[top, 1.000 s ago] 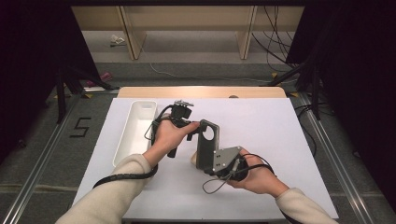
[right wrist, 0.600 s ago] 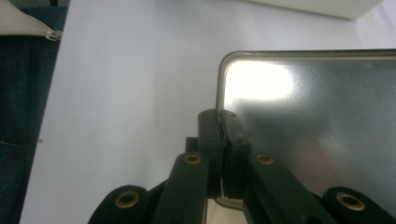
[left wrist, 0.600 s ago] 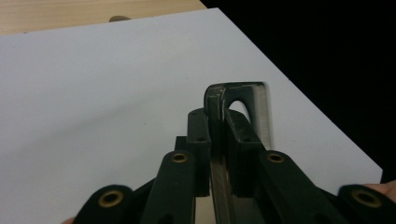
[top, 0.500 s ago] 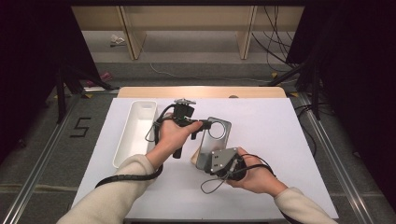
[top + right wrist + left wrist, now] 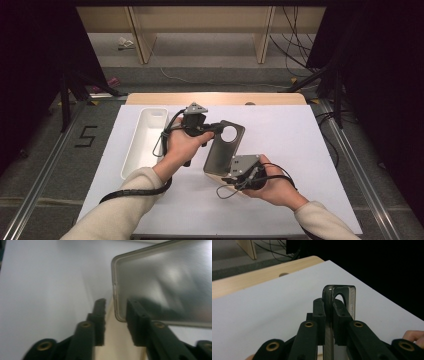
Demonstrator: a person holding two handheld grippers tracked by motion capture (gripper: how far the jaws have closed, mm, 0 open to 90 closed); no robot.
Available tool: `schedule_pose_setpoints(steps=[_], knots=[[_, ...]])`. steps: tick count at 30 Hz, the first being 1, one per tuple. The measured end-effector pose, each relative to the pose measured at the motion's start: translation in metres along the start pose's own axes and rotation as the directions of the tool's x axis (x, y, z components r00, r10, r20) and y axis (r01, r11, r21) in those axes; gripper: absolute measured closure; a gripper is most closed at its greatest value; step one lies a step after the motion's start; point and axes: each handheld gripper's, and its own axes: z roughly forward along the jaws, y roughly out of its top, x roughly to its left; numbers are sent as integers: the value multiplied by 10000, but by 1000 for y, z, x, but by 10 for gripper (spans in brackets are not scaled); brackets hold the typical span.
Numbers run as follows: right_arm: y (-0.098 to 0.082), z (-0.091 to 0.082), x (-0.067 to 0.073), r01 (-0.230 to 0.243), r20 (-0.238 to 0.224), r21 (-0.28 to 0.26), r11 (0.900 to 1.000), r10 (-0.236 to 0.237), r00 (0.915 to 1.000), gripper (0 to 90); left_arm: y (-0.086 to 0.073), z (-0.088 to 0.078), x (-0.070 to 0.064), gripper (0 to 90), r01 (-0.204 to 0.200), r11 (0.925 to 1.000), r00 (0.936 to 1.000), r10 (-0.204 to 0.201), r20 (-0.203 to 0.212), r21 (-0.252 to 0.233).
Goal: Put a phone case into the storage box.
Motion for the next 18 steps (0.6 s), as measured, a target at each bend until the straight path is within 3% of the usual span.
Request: schedule_pose_setpoints(steps=[1, 2, 3, 5, 6, 7, 8, 9, 10, 11, 13, 14, 15, 16, 18], knots=[[0, 0, 0, 0, 0, 0, 10000, 0, 10000, 653, 0, 0, 0, 821, 0, 10000, 10000, 0, 0, 0], [-1, -3, -4, -402, 351, -268, 9988, 411, 9985, 547, 0, -3, 3, 821, -217, 9995, 9997, 214, -118, -216], [-2, -4, -5, -639, 496, -341, 9974, 655, 9966, 512, 0, -4, 4, 821, -318, 9990, 9993, 312, -200, -315], [-5, -7, -9, -1054, 631, -499, 9932, 1084, 9921, 428, 0, -7, 7, 821, -569, 9971, 9980, 554, -308, -508], [-5, -7, -9, -1054, 631, -499, 9932, 1084, 9921, 428, 0, -7, 7, 821, -569, 9971, 9980, 554, -308, -508], [-8, -9, -12, -1500, 747, -647, 9866, 1546, 9851, 352, 0, -9, 9, 821, -692, 9959, 9971, 672, -357, -586], [-8, -9, -12, -1500, 747, -647, 9866, 1546, 9851, 352, 0, -11, 10, 821, -802, 9946, 9961, 775, -424, -665], [-11, -12, -16, -1919, 798, -828, 9779, 1985, 9768, 296, 0, -14, 13, 821, -955, 9925, 9944, 916, -518, -769], [-11, -12, -16, -1919, 798, -828, 9779, 1985, 9768, 296, 0, -14, 13, 821, -955, 9925, 9944, 916, -518, -769], [-13, -15, -20, -2323, 863, -1084, 9666, 2420, 9664, 241, 0, -16, 14, 821, -991, 9916, 9939, 946, -560, -833], [-16, -18, -23, -2613, 989, -1348, 9558, 2754, 9562, 202, 0, -21, 19, 820, -1098, 9879, 9930, 1041, -565, -1096], [-16, -18, -23, -2613, 989, -1348, 9558, 2754, 9562, 202, 0, -21, 19, 820, -1098, 9879, 9930, 1041, -565, -1096], [-19, -21, -25, -2883, 1021, -1497, 9458, 3048, 9469, 184, 0, -23, 20, 820, -1146, 9863, 9923, 1079, -616, -1184], [-19, -21, -25, -2883, 1021, -1497, 9458, 3048, 9469, 184, 1, -24, 21, 820, -1189, 9848, 9917, 1115, -641, -1265], [-23, -23, -28, -3098, 1125, -1672, 9360, 3303, 9371, 173, 2, -28, 24, 820, -1236, 9825, 9910, 1149, -690, -1392]])
